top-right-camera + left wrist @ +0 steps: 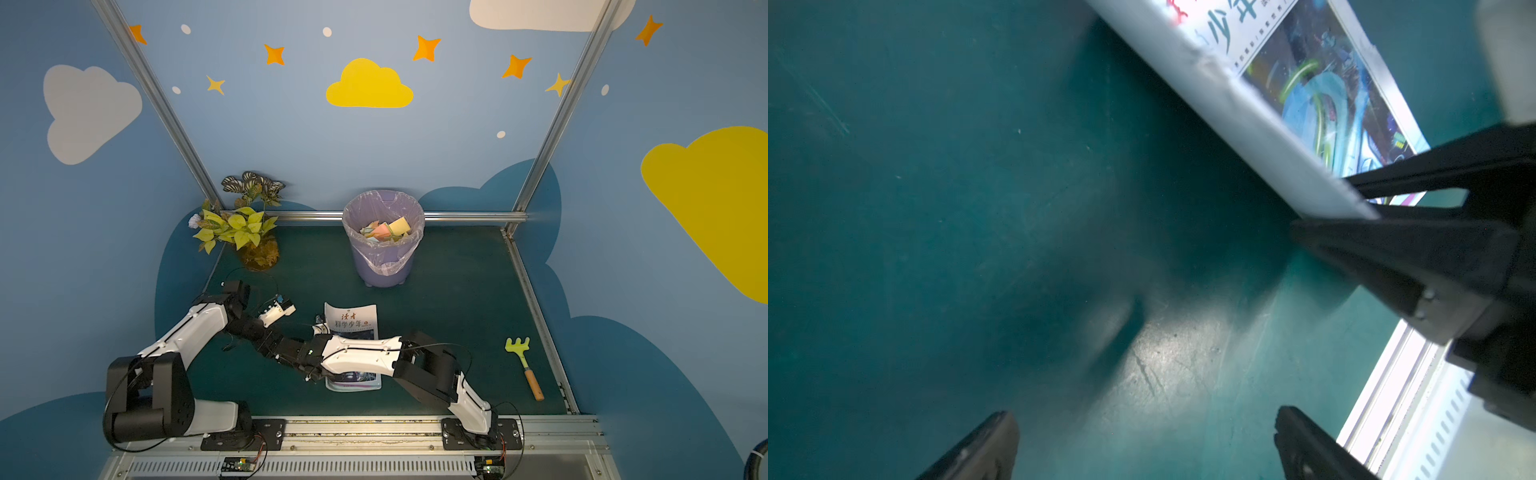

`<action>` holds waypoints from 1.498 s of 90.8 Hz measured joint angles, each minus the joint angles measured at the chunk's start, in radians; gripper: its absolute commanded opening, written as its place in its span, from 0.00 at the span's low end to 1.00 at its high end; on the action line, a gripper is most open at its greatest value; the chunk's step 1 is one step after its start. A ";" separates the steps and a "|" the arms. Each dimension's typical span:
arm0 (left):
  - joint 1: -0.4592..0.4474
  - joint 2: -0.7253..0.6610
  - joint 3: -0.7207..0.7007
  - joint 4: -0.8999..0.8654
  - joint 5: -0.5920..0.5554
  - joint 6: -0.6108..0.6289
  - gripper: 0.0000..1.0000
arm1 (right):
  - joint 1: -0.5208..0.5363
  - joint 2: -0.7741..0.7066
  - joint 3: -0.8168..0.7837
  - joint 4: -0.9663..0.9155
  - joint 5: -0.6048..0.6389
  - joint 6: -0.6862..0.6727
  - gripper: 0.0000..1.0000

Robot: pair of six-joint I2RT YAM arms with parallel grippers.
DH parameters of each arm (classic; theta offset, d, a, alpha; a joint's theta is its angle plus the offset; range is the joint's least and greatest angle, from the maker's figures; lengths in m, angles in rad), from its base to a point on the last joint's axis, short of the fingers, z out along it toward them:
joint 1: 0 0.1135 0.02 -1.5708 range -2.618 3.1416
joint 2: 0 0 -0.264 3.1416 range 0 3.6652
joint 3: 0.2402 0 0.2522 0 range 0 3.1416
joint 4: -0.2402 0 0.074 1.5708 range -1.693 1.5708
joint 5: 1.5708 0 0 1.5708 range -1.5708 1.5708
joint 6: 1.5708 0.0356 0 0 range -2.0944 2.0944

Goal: Peel off the used sticky note
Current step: Adjust the book at the center of the board, then reset both arms

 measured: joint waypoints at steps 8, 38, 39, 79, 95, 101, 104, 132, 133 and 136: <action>0.000 0.019 0.001 0.002 -0.003 0.000 1.00 | -0.017 0.000 -0.005 0.093 -0.018 0.018 0.79; -0.003 0.046 0.018 0.001 -0.002 -0.019 1.00 | -0.026 -0.128 -0.141 0.257 -0.100 -0.098 0.96; -0.003 0.046 0.021 0.001 -0.001 -0.023 1.00 | -0.026 -0.144 -0.153 0.258 -0.096 -0.103 0.96; -0.020 0.076 0.078 0.217 0.023 -0.329 1.00 | -0.229 -0.853 -0.759 0.234 0.160 -0.135 0.97; -0.034 0.069 -0.002 0.454 0.018 -0.454 1.00 | -0.471 -1.205 -0.991 0.204 0.253 -0.204 0.97; -0.035 0.056 -0.059 0.560 0.010 -0.496 1.00 | -0.547 -1.347 -1.075 0.267 0.317 -0.277 0.97; -0.035 0.045 -0.090 0.618 0.007 -0.515 1.00 | -0.578 -1.403 -1.119 0.315 0.348 -0.322 0.97; -0.038 -0.049 -0.441 1.266 -0.027 -0.619 1.00 | -1.070 -1.379 -1.300 0.651 0.314 -0.622 0.97; -0.039 -0.049 -0.446 1.279 -0.029 -0.620 1.00 | -1.085 -1.366 -1.292 0.661 0.306 -0.634 0.97; -0.040 -0.048 -0.454 1.317 -0.034 -0.626 1.00 | -1.111 -1.333 -1.273 0.684 0.285 -0.657 0.97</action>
